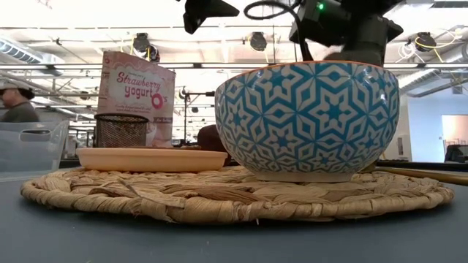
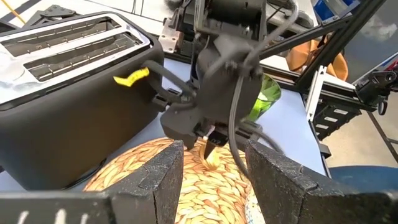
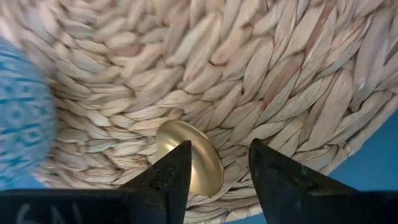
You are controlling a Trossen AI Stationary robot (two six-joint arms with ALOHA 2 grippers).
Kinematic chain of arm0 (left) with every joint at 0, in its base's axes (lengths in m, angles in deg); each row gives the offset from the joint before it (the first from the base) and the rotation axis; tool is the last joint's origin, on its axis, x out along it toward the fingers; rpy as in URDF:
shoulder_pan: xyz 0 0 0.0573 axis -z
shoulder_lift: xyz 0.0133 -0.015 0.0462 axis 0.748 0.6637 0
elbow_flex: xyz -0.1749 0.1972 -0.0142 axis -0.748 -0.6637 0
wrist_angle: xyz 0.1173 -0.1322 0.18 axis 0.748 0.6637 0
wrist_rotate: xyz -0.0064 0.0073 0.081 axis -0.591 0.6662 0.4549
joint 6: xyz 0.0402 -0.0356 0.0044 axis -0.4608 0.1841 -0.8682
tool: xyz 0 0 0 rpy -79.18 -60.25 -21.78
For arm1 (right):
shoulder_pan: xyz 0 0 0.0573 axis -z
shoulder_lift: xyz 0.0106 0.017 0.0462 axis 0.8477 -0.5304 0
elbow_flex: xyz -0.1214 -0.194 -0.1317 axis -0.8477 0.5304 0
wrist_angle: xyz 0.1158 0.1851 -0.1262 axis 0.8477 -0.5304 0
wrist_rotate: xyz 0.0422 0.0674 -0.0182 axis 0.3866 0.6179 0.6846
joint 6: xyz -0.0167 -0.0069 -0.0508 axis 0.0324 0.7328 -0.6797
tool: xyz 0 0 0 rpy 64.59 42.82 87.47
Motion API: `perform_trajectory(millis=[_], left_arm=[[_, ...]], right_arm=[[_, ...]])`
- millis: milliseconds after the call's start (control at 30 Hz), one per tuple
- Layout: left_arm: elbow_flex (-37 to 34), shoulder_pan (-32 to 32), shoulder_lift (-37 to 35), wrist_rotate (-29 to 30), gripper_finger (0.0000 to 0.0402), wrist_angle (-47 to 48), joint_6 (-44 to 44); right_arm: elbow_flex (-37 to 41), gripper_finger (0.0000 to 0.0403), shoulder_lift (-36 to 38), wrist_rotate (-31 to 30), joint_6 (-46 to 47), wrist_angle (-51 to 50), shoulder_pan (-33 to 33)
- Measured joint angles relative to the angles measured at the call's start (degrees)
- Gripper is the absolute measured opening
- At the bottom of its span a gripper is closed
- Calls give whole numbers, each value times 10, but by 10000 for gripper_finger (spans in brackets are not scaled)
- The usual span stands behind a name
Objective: Arrange a breakfast setting
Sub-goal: Put the gold spoon on the placemat beside the orange bowl, then return to Home Position
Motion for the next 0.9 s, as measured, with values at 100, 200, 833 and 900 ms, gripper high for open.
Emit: perform_trajectory(millis=[100, 200, 833, 900], left_arm=[[0, 0, 0, 0, 179, 0, 0], [0, 0, 0, 0, 179, 0, 0], [0, 0, -128, 0, 179, 112, -38], [0, 0, -152, 1, 179, 142, -49]], right_arm=[[0, 153, 22, 0, -9, -2, 4], [0, 153, 50, 1, -17, -8, 10], [0, 153, 305, -2, -93, -34, 43], [0, 153, 332, -2, -93, -34, 43]])
